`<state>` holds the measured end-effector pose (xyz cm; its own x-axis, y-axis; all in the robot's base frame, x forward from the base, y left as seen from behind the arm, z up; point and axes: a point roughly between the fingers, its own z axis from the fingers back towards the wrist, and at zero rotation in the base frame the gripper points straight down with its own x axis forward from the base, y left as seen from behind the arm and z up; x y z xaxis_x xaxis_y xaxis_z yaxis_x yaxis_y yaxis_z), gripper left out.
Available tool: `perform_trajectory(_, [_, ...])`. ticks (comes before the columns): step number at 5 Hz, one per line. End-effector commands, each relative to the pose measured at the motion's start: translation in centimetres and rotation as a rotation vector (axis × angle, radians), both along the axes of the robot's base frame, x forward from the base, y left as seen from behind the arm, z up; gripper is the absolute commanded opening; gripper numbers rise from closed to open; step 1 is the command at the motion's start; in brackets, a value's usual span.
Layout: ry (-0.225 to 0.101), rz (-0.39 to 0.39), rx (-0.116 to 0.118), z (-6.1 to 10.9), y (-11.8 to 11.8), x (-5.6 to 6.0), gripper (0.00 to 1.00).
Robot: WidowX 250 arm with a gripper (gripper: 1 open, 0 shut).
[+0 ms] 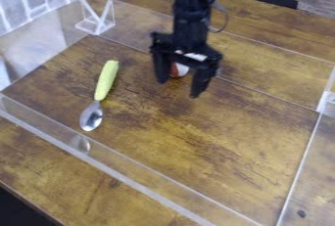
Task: Move the green spoon to the left
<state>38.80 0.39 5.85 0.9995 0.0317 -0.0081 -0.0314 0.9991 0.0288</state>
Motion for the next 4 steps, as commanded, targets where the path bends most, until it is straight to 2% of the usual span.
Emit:
perform_trajectory(1, [-0.153, 0.085, 0.017, 4.8, 4.0, -0.9, 1.00])
perform_trajectory(2, [-0.192, 0.156, 0.024, 4.9, 7.1, -1.8, 1.00])
perform_trajectory(3, [-0.211, 0.207, 0.023, 4.4, 8.6, -2.2, 1.00])
perform_trajectory(4, [-0.207, 0.241, 0.019, 3.4, 9.2, -2.4, 1.00])
